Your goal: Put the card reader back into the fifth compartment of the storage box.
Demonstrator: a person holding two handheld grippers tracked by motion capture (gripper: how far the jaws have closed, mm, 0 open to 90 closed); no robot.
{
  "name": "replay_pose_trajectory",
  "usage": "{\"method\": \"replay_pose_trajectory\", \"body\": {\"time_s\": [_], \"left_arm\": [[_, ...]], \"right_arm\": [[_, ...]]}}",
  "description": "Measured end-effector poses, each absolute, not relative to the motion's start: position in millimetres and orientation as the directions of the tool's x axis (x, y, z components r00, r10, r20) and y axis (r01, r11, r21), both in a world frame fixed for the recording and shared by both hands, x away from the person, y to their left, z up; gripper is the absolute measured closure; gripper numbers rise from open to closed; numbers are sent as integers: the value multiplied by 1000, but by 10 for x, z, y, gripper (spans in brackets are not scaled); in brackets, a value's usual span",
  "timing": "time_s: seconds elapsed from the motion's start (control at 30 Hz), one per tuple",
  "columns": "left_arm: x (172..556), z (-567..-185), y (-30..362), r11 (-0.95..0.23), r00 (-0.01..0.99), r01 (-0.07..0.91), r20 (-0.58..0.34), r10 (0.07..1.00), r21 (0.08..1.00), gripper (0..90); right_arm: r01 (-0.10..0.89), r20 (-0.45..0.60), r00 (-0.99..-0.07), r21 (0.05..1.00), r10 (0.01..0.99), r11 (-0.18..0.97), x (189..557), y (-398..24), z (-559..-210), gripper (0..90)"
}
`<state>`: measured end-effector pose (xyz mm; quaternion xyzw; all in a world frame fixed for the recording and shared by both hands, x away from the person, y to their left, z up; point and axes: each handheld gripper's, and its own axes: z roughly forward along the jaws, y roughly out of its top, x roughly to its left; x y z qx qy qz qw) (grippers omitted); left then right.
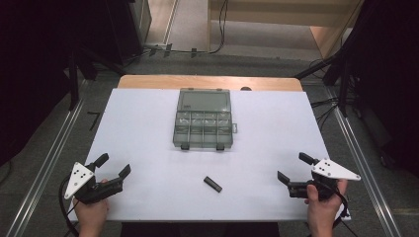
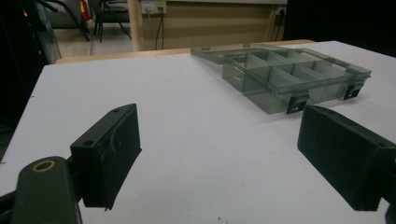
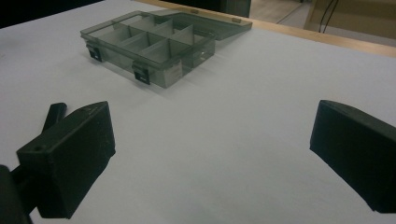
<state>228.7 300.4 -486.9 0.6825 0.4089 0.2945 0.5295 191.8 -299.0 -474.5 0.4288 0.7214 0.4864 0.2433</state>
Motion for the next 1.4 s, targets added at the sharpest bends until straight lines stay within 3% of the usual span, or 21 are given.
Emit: {"method": "replay_pose_trajectory", "body": {"time_s": [0.53,1.4], "left_arm": [[2293,-4868,3011,-100,495,247,-37,868,964,135],[2291,-4868,3025,-86,496,243,-48,867,966,136]], "right_arm": [[387,47,-626,885,779,258,2076,-2461,-4578,0],[448,68,-748,787,661,425,2320,-1799,-4648,0]]}}
